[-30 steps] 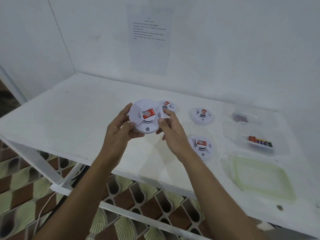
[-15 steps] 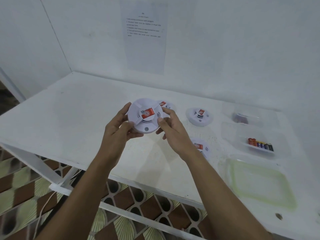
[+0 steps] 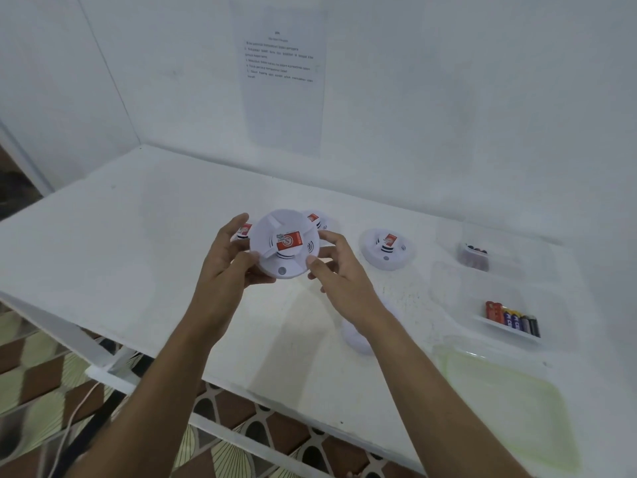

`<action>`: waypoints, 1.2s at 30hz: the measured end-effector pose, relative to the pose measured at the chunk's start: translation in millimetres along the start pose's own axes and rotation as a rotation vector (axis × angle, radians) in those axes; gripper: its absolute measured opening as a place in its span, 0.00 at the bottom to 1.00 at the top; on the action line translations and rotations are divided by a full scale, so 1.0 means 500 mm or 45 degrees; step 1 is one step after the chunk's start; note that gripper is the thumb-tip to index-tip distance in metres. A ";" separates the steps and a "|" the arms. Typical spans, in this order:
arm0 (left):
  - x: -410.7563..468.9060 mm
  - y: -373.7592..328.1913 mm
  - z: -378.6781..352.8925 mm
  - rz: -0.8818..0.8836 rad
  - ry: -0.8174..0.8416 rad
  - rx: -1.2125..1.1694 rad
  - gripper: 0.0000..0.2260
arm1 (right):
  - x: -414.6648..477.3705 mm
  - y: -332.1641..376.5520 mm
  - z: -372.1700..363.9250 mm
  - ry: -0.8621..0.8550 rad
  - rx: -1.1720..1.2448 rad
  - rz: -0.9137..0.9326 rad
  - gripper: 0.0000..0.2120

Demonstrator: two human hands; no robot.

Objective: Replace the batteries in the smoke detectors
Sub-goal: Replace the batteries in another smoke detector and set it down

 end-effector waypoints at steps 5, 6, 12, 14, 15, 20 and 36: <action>0.010 0.012 -0.014 0.004 0.016 0.035 0.17 | 0.005 -0.010 0.015 -0.050 0.056 0.026 0.16; 0.011 0.013 -0.016 -0.004 0.032 0.063 0.16 | 0.006 -0.013 0.016 -0.071 0.069 0.024 0.16; 0.004 0.023 -0.020 -0.009 0.073 0.118 0.15 | 0.009 -0.036 0.014 -0.142 0.056 0.025 0.12; 0.001 0.029 -0.018 0.005 0.044 0.134 0.14 | 0.006 -0.039 0.011 -0.112 0.029 0.031 0.15; 0.000 0.031 -0.016 0.011 0.028 0.141 0.15 | 0.005 -0.040 0.009 -0.092 0.017 0.037 0.16; -0.004 0.035 -0.004 0.037 -0.044 0.182 0.12 | -0.004 -0.040 0.000 -0.079 -0.028 0.065 0.18; -0.001 0.092 0.025 0.058 -0.148 0.451 0.16 | -0.010 -0.061 -0.034 -0.097 -0.168 -0.002 0.17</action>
Point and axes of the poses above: each hand's wrist, its own x-axis towards the middle knuckle, its own z-axis out of the back of the hand, y = z × x, the point moved 3 cm from there along x, towards the middle knuckle, and after that the axes turned 6 degrees about -y, right-handed, at the moved point
